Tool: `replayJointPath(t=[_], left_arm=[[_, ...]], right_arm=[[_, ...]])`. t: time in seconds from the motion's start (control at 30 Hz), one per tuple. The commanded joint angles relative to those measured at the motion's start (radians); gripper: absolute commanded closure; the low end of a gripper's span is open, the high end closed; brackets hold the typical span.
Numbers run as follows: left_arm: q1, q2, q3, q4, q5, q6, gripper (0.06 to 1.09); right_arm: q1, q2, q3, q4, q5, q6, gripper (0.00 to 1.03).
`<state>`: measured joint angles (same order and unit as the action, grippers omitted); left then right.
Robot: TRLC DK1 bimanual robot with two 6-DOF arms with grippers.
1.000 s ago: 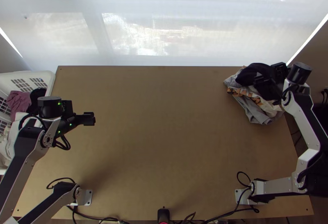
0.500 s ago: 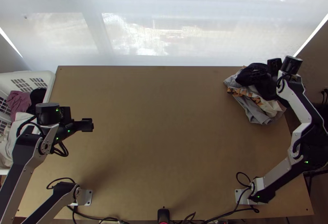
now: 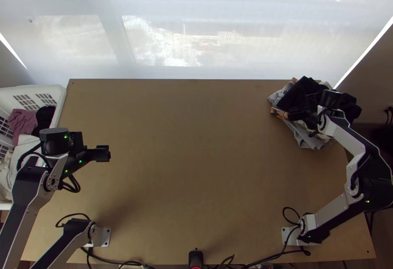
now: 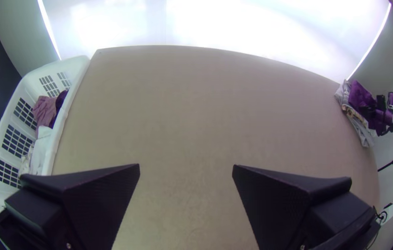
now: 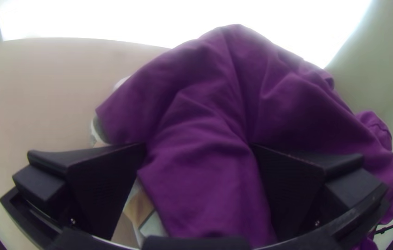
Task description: Fold the t-shirt
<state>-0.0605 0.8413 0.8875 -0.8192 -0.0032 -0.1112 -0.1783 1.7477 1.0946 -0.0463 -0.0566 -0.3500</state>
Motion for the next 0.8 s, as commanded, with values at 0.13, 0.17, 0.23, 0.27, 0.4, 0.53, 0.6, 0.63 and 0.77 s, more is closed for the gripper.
replayJointPath(t=[0.13, 0.17, 0.23, 0.27, 0.4, 0.53, 0.6, 0.63, 0.77], left_arm=[[0.021, -0.128, -0.024, -0.018, -0.006, 0.007, 0.11], [0.024, -0.145, -0.038, -0.02, -0.007, 0.008, 0.11], [0.028, -0.189, -0.067, -0.02, -0.009, 0.033, 0.11], [0.031, -0.212, -0.081, -0.02, -0.009, 0.039, 0.11], [0.059, -0.292, -0.124, -0.005, -0.012, 0.064, 0.11], [0.087, -0.377, -0.19, 0.031, -0.061, 0.081, 0.11], [0.09, -0.444, -0.243, 0.052, -0.11, 0.081, 0.11], [0.09, -0.489, -0.275, 0.063, -0.127, 0.085, 0.11], [0.106, -0.614, -0.329, 0.114, -0.13, 0.097, 0.11]], right_arm=[[0.002, -0.247, 0.008, -0.032, 0.011, 0.019, 0.05], [0.002, -0.275, 0.019, -0.05, 0.011, 0.023, 0.05], [0.003, -0.33, 0.036, -0.081, 0.012, 0.037, 0.05], [0.003, -0.363, 0.041, -0.095, 0.014, 0.051, 0.05], [0.022, -0.534, 0.016, -0.107, 0.026, 0.105, 0.05], [0.108, -0.711, -0.059, -0.17, 0.067, 0.19, 0.05], [0.163, -0.792, -0.124, -0.228, 0.067, 0.232, 0.05], [0.175, -0.832, -0.16, -0.251, 0.067, 0.238, 0.05], [0.209, -0.988, -0.3, -0.32, 0.066, 0.298, 0.05]])
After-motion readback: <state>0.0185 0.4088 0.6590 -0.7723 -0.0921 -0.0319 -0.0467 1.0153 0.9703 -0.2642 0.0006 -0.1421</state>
